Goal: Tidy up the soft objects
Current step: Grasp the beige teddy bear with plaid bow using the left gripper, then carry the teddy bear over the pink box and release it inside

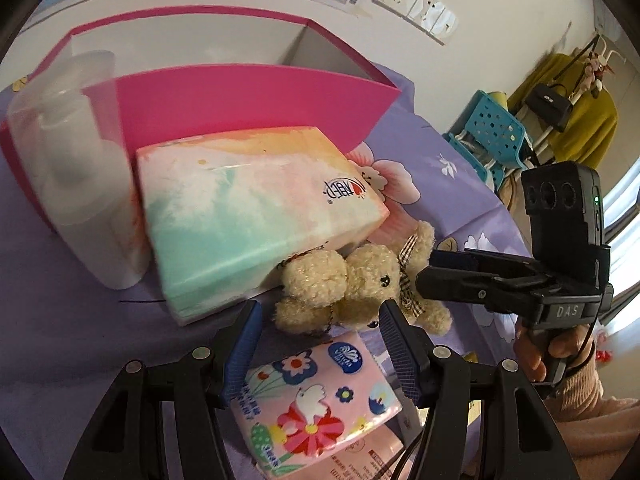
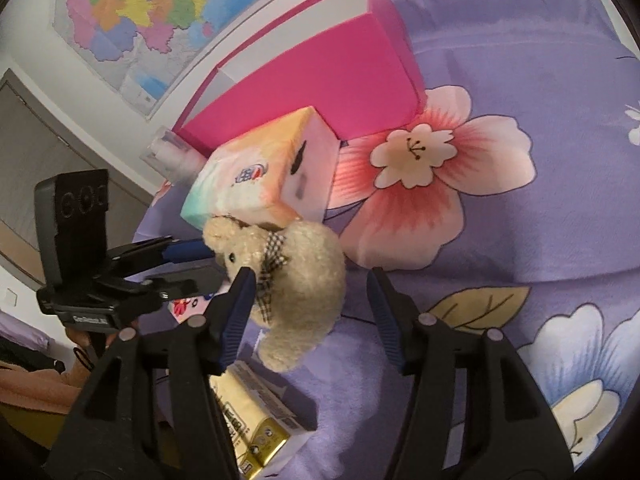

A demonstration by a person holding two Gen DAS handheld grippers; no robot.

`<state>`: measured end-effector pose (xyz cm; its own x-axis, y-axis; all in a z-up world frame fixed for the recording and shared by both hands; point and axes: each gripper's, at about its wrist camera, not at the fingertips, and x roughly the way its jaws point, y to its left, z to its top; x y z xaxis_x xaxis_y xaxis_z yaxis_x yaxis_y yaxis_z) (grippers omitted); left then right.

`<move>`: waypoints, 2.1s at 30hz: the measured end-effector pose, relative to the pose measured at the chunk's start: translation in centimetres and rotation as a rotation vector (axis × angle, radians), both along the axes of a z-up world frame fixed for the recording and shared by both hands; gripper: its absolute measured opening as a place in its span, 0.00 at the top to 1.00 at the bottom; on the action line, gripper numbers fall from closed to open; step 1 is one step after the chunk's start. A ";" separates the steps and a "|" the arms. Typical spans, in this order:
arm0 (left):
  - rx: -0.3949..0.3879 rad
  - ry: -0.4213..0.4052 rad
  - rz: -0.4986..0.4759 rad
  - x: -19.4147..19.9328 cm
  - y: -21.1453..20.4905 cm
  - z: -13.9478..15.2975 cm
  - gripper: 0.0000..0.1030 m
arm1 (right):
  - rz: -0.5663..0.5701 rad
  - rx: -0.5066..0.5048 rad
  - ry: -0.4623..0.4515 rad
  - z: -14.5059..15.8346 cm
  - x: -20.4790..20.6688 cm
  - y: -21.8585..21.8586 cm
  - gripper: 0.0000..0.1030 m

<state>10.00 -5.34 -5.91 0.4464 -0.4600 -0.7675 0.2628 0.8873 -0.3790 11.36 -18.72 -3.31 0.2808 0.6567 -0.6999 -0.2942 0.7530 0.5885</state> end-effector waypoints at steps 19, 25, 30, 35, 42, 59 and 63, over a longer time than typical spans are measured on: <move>-0.044 -0.047 -0.042 -0.1 -1.3 1.6 0.48 | 0.000 0.000 -0.083 1.8 -0.6 -0.2 0.68; -0.044 -0.119 -0.050 -0.9 -1.1 4.4 0.48 | 0.004 0.010 -0.149 4.4 -0.6 -0.2 0.68; -0.030 -0.183 -0.045 -0.9 -0.5 7.0 0.48 | 0.014 0.020 -0.217 6.8 -0.1 0.2 0.68; -0.003 -0.234 -0.022 -0.1 0.2 9.2 0.48 | 0.016 0.022 -0.265 8.4 1.1 0.7 0.68; 0.011 -0.261 0.001 1.9 0.4 10.7 0.48 | 0.005 0.027 -0.304 9.5 3.5 0.9 0.68; 0.063 -0.273 0.069 7.5 0.7 11.9 0.48 | -0.024 0.011 -0.334 10.3 9.7 1.3 0.68; 0.066 -0.248 0.083 8.9 0.9 11.6 0.48 | -0.035 -0.001 -0.331 10.1 11.0 1.5 0.68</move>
<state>18.85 -4.47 5.66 0.6587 -0.3663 -0.6573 0.2654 0.9305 -0.2525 22.35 -17.23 6.78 0.5158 0.6416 -0.5677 -0.4429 0.7669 0.4644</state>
